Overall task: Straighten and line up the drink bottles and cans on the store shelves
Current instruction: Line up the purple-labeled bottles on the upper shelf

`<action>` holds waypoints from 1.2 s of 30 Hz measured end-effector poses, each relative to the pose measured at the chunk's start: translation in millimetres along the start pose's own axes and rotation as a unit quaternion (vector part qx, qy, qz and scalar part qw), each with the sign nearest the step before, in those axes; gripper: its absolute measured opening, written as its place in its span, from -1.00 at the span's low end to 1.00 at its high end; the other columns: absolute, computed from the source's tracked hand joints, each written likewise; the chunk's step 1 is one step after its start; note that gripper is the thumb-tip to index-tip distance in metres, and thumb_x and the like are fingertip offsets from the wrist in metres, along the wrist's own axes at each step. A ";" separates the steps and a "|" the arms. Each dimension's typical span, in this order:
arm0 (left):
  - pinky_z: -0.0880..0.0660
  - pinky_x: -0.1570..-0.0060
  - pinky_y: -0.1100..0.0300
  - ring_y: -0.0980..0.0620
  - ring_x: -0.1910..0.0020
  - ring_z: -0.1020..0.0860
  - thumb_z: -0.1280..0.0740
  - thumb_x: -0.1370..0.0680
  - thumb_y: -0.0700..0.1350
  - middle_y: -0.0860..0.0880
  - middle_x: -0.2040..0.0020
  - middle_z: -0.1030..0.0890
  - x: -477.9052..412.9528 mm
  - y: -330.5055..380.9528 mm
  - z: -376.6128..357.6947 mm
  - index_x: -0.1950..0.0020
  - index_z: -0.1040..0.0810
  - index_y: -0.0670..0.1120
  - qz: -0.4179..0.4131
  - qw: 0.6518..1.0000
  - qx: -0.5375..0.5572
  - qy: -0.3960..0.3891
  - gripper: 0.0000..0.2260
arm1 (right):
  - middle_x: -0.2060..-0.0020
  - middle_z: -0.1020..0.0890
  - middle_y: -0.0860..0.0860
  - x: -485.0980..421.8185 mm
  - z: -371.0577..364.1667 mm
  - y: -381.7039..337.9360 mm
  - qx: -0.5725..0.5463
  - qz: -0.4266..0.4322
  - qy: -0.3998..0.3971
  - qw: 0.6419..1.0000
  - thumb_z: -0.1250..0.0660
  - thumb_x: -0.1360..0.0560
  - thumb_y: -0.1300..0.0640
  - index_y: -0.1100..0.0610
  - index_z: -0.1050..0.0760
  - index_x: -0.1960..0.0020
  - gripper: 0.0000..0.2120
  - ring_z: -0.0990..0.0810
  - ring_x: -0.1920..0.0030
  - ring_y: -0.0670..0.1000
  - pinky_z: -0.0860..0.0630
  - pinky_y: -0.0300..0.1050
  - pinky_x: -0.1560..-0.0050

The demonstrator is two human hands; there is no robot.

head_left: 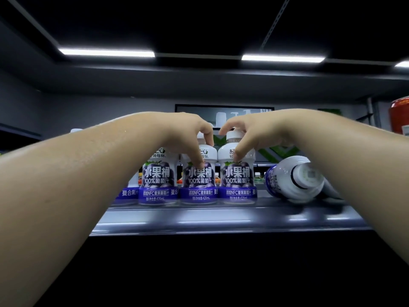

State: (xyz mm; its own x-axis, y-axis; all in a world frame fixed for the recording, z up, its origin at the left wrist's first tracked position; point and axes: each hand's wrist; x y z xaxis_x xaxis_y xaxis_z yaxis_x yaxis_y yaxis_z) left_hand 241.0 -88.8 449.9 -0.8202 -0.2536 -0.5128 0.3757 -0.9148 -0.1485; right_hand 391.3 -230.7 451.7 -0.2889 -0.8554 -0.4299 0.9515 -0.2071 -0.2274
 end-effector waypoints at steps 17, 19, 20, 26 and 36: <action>-0.58 0.18 0.09 0.03 0.13 -0.62 -0.50 -0.32 0.18 0.05 0.02 -0.61 11.0 2.9 -15.6 -0.02 -0.47 0.26 0.006 0.999 0.033 0.042 -0.66 | -0.21 -0.58 0.06 12.4 -4.3 18.9 -0.089 0.028 -0.014 0.996 -0.54 -0.39 0.22 -0.07 -0.41 -0.37 -0.38 -0.62 -0.17 0.07 -0.57 -0.04 -0.17; -0.51 -0.11 0.01 0.02 -0.10 -0.54 -0.49 -0.31 0.20 0.08 -0.17 -0.54 9.8 8.8 -17.8 -0.15 -0.44 0.25 -0.018 0.998 0.011 0.061 -0.54 | -0.29 -0.53 -0.06 21.0 1.7 22.4 -0.051 0.030 -0.009 0.998 -0.57 -0.38 0.07 -0.14 -0.36 -0.41 -0.32 -0.57 -0.22 0.00 -0.51 -0.11 -0.17; -0.43 -0.23 -0.02 0.02 -0.22 -0.47 -0.50 -0.31 0.20 0.09 -0.27 -0.48 9.1 14.4 -19.0 -0.25 -0.41 0.22 -0.038 0.996 0.011 0.074 -0.45 | -0.32 -0.47 -0.13 28.4 6.7 25.6 -0.003 0.027 0.005 1.000 -0.58 -0.35 -0.04 -0.19 -0.33 -0.43 -0.27 -0.53 -0.25 -0.03 -0.45 -0.11 -0.20; -0.28 -0.36 0.07 0.08 -0.36 -0.35 -0.52 -0.34 0.18 0.13 -0.40 -0.39 4.4 69.2 -24.0 -0.39 -0.34 0.19 -0.139 0.981 0.030 0.133 -0.33 | -0.07 -0.54 -0.40 91.1 31.6 58.1 0.067 0.025 0.005 0.997 -0.59 -0.08 -0.34 -0.34 -0.50 -0.12 -0.36 -0.47 -0.17 -0.34 -0.41 -0.28 -0.01; -0.11 -0.40 -0.11 0.13 -0.19 -0.42 -0.43 -0.25 0.34 0.22 -0.09 -0.50 1.8 124.3 -47.1 -0.19 -0.38 0.28 -0.172 0.977 -0.015 0.125 -0.44 | 0.03 -0.49 -0.18 118.0 9.1 87.5 0.190 0.175 0.115 0.959 -0.57 -0.26 -0.12 -0.12 -0.43 0.00 -0.57 -0.48 -0.04 -0.06 -0.44 -0.04 -0.04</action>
State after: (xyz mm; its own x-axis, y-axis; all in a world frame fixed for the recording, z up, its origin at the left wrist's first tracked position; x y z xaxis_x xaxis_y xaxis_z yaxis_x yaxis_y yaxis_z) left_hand 306.5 -188.1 390.7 -0.7704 0.1546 -0.6185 0.1126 -0.9219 -0.3707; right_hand 441.4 -354.0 389.0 0.0814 -0.7861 -0.6127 0.9518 -0.1210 0.2817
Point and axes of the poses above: each hand's wrist, its own x-axis away from the middle knuckle, its own z-axis out of the back of the hand, y = z × x
